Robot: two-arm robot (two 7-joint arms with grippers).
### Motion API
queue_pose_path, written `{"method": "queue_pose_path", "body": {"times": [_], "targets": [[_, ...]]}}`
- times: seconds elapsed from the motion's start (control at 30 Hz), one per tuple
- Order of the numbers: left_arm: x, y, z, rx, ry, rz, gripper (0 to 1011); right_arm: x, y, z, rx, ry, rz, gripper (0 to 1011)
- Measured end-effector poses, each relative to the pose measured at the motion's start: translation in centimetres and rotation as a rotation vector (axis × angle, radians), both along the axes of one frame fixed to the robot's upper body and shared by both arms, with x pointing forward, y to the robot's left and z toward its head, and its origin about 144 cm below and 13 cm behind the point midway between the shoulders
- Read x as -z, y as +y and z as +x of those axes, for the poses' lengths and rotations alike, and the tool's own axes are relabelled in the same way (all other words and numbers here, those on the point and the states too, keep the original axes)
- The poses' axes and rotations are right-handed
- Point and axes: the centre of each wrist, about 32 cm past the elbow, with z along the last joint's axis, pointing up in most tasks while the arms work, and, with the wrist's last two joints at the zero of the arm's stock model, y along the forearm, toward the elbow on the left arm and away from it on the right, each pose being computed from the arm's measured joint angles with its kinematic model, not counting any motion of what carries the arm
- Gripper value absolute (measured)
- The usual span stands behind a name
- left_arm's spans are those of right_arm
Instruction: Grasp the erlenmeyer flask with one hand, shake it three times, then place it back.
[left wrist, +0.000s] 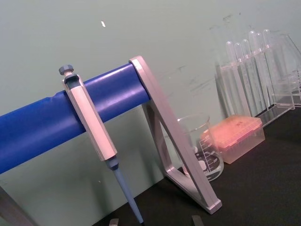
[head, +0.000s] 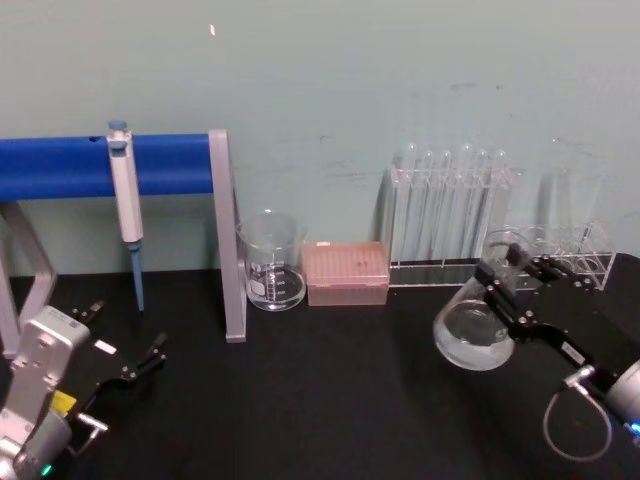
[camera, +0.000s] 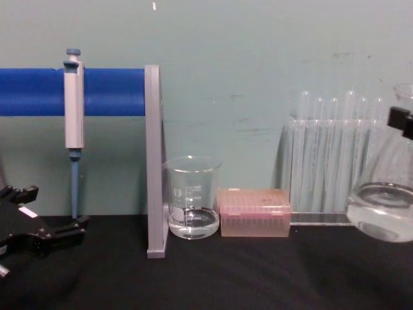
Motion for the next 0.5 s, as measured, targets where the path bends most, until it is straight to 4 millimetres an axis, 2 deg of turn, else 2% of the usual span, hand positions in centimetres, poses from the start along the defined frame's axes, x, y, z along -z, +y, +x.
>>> {"method": "queue_pose_path", "body": {"times": [0.2,0.5], "targets": [[0.0,0.0,0.0,0.0,0.0,0.0,1001,0.12,-0.74,-0.38,0.041,0.007,0.009,449],[0.0,0.0,0.0,0.0,0.0,0.0,1001,0.06,-0.55,-0.13,0.03,0.01,0.01,449]]}}
